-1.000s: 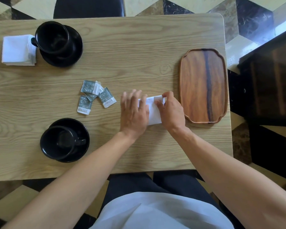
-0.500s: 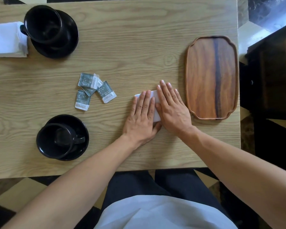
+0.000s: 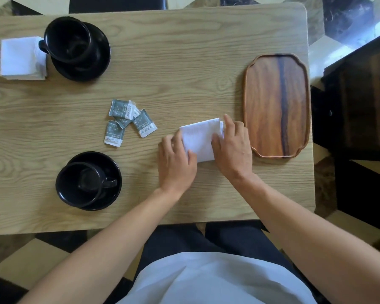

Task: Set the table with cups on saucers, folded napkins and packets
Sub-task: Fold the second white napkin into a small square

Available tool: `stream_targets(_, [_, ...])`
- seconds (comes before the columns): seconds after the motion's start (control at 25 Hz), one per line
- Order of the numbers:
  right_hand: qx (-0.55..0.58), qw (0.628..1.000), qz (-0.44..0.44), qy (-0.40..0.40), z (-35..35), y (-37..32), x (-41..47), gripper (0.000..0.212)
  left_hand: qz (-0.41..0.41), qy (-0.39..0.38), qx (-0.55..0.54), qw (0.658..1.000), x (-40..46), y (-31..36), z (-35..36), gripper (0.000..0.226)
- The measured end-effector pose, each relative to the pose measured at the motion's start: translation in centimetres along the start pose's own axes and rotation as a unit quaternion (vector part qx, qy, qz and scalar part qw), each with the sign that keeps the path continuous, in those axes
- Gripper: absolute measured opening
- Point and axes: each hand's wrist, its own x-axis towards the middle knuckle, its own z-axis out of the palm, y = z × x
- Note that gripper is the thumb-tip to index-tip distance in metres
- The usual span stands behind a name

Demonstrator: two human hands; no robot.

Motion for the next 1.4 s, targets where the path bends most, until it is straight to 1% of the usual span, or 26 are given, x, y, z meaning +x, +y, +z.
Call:
stream_targets(0.08, [0.036, 0.994, 0.106, -0.013, -0.5, -1.1, -0.3, 0.063, -0.157, -0.033, -0.073, 0.984, 0.6, 0.7, -0.7, 0.047])
stream_targets(0.12, [0.049, 0.987, 0.152, -0.03, -0.8, -1.5, -0.3, 0.064, -0.211, -0.053, -0.096, 0.971, 1.2, 1.0, -0.9, 0.046])
stream_targets(0.24, [0.126, 0.962, 0.229, -0.078, -1.0, -2.2, -0.5, 0.064, -0.319, -0.101, -0.176, 0.926, 2.8, 1.3, -1.7, 0.045])
stream_targets(0.28, [0.158, 0.952, 0.249, -0.087, -1.1, -2.3, -0.4, 0.064, -0.337, -0.119, -0.207, 0.911, 3.1, 1.3, -1.8, 0.038])
stream_targets(0.32, [0.187, 0.941, 0.265, -0.092, -1.1, -2.2, -0.2, 0.065, -0.343, -0.129, -0.237, 0.9, 3.4, 1.3, -1.8, 0.025])
stream_targets(0.36, [0.204, 0.933, 0.28, -0.1, -1.2, -2.1, 0.0, 0.065, -0.348, -0.134, -0.264, 0.89, 3.6, 1.3, -1.9, 0.016])
stream_targets(0.4, [0.215, 0.926, 0.291, -0.106, -1.2, -2.0, 0.3, 0.061, -0.352, -0.139, -0.288, 0.879, 3.8, 1.2, -2.2, 0.022])
stream_targets(0.44, [0.219, 0.923, 0.297, -0.111, -1.4, -2.1, 0.5, 0.05, -0.365, -0.142, -0.303, 0.869, 4.1, 1.2, -2.5, 0.025])
stream_targets(0.48, [0.221, 0.92, 0.304, -0.109, -1.2, -1.9, 0.7, 0.031, -0.381, -0.148, -0.311, 0.858, 4.3, 1.1, -2.9, 0.024])
stream_targets(0.52, [0.228, 0.916, 0.312, -0.106, -1.4, -2.0, 0.9, 0.018, -0.395, -0.159, -0.315, 0.849, 4.4, 1.0, -3.3, 0.022])
stream_targets(0.6, [0.248, 0.905, 0.324, -0.121, -1.6, -2.6, 0.9, 0.043, -0.4, -0.189, -0.324, 0.837, 4.4, 0.7, -3.9, 0.02])
stream_targets(0.64, [0.259, 0.895, 0.339, -0.131, -1.8, -2.8, 0.7, 0.051, -0.392, -0.2, -0.326, 0.837, 4.2, 0.5, -4.1, 0.022])
stream_targets(0.68, [0.268, 0.887, 0.348, -0.144, -1.9, -2.9, 0.5, 0.053, -0.382, -0.204, -0.326, 0.84, 3.9, 0.2, -4.3, 0.023])
stream_targets(0.72, [0.277, 0.879, 0.349, -0.168, -1.9, -3.1, 0.2, 0.05, -0.373, -0.202, -0.324, 0.846, 3.6, -0.2, -4.5, 0.022])
stream_targets(0.84, [0.312, 0.868, 0.317, -0.222, -1.2, -3.8, -1.6, 0.033, -0.36, -0.165, -0.315, 0.862, 1.9, -2.0, -5.4, 0.018])
stream_targets(0.96, [0.287, 0.882, 0.285, -0.241, 0.4, -4.6, -3.8, 0.031, -0.368, -0.158, -0.297, 0.867, 0.0, -4.1, -6.1, 0.019])
stream_targets(1.04, [0.259, 0.895, 0.282, -0.229, 1.5, -5.1, -5.2, 0.016, -0.364, -0.164, -0.277, 0.874, -1.5, -5.5, -6.5, 0.019])
stream_targets(1.08, [0.249, 0.901, 0.28, -0.219, 1.9, -5.2, -5.9, 0.012, -0.357, -0.169, -0.261, 0.881, -2.1, -6.1, -6.6, 0.018])
stream_targets(1.16, [0.23, 0.912, 0.272, -0.202, 2.3, -5.3, -6.8, 0.013, -0.332, -0.189, -0.187, 0.905, -3.3, -7.0, -6.9, 0.013])
stream_targets(1.24, [0.214, 0.925, 0.245, -0.195, 2.3, -5.6, -7.4, 0.017, -0.267, -0.187, -0.062, 0.943, -4.3, -7.4, -7.0, 0.012])
stream_targets(1.28, [0.195, 0.937, 0.222, -0.185, 2.3, -5.7, -7.6, 0.021, -0.22, -0.168, -0.012, 0.961, -4.8, -7.5, -7.0, 0.015])
stream_targets(1.36, [0.135, 0.97, 0.147, -0.141, 2.1, -6.0, -7.9, 0.034, -0.106, -0.124, 0.03, 0.986, -5.4, -7.7, -6.8, 0.03])
stream_targets(1.4, [0.107, 0.982, 0.095, -0.123, 2.1, -6.1, -7.9, 0.037, -0.045, -0.122, 0.034, 0.991, -5.6, -7.7, -6.6, 0.042])
